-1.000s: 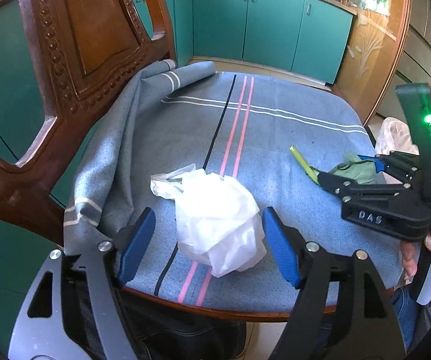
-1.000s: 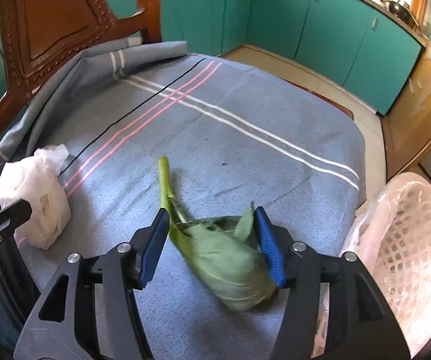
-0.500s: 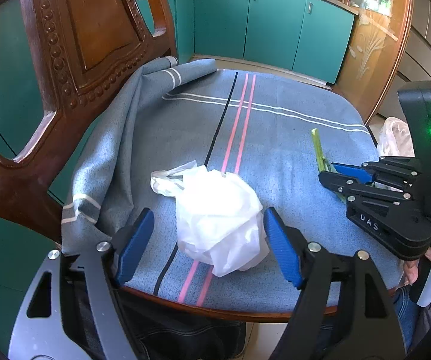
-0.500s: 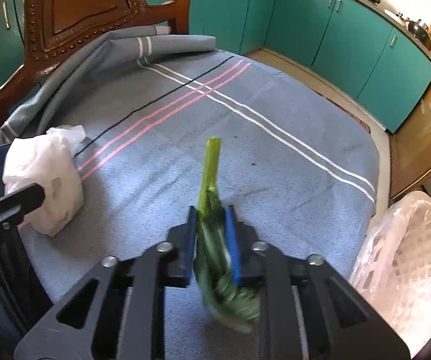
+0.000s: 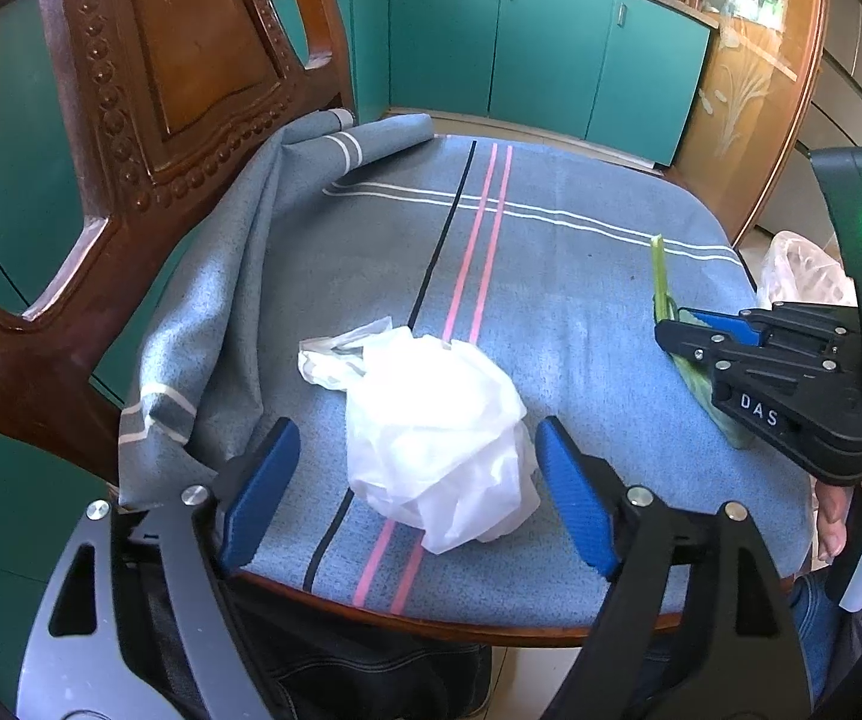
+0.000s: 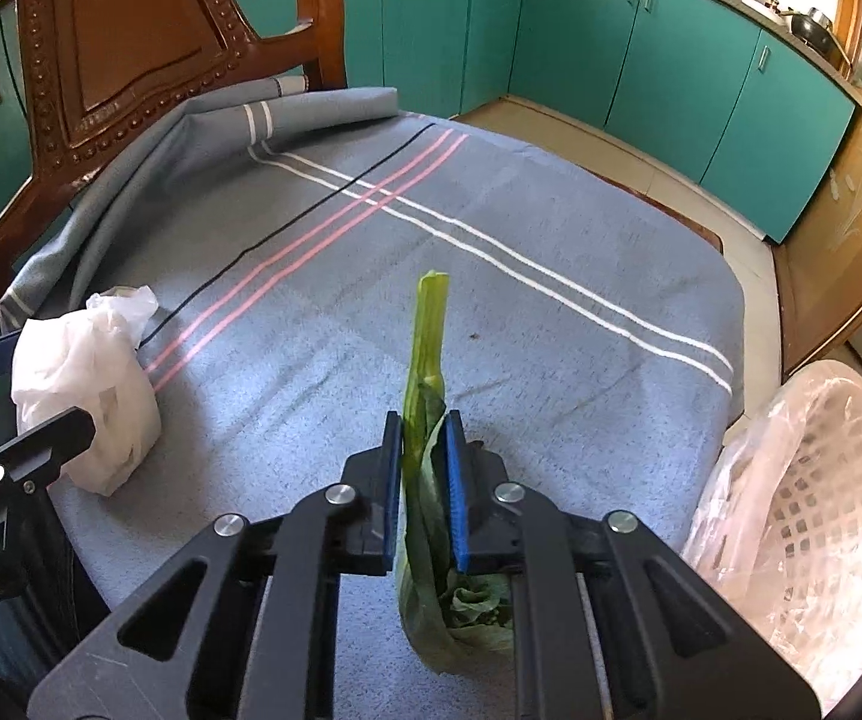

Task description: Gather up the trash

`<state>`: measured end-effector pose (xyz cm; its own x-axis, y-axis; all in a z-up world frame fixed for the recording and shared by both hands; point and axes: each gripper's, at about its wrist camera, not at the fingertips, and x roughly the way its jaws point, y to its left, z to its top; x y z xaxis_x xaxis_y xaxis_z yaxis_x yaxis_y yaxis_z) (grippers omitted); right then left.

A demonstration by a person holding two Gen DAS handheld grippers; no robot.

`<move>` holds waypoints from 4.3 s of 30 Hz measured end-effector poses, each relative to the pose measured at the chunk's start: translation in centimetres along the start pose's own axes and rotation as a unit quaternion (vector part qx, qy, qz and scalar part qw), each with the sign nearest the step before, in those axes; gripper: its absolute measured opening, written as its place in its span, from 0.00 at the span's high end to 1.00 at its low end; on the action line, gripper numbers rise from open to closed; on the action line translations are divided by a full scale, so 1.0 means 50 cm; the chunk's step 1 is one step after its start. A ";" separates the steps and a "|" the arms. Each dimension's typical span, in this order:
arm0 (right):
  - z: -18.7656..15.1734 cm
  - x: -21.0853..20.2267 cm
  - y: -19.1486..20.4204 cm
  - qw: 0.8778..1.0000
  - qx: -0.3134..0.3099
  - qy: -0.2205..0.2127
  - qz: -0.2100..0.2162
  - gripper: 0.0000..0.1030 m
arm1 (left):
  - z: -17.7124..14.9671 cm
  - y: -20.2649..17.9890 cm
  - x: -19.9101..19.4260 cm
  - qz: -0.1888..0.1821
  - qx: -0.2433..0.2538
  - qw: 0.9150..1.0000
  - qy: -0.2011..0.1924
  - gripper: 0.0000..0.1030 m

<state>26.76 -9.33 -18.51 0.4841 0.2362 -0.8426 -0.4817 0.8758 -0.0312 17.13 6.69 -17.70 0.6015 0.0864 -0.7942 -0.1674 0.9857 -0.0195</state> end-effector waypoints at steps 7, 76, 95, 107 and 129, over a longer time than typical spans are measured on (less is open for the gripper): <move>0.003 0.010 -0.001 1.000 0.005 0.006 0.000 0.86 | -0.003 -0.001 0.009 0.001 0.004 1.000 0.006 0.18; -0.007 -0.123 -0.062 0.994 0.064 -0.092 -0.007 0.85 | 0.041 -0.032 -0.048 0.025 0.023 0.996 -0.077 0.80; -0.008 -0.140 -0.060 0.993 0.061 -0.103 0.001 0.85 | 0.037 -0.037 -0.065 0.035 0.026 0.996 -0.078 0.80; -0.060 -0.283 -0.226 0.966 0.168 -0.195 -0.016 0.85 | 0.047 -0.093 -0.048 0.001 0.055 0.996 -0.073 0.79; -0.276 -0.368 -0.474 0.904 0.369 -0.195 -0.094 0.74 | 0.082 -0.590 -0.016 -0.244 0.222 0.943 -0.042 0.44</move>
<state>19.17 -40.24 -9.70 0.7972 0.0576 -0.6009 0.1845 0.9245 0.3334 24.80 -21.89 -14.02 0.5855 -0.4004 -0.7049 0.4780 0.8728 -0.0988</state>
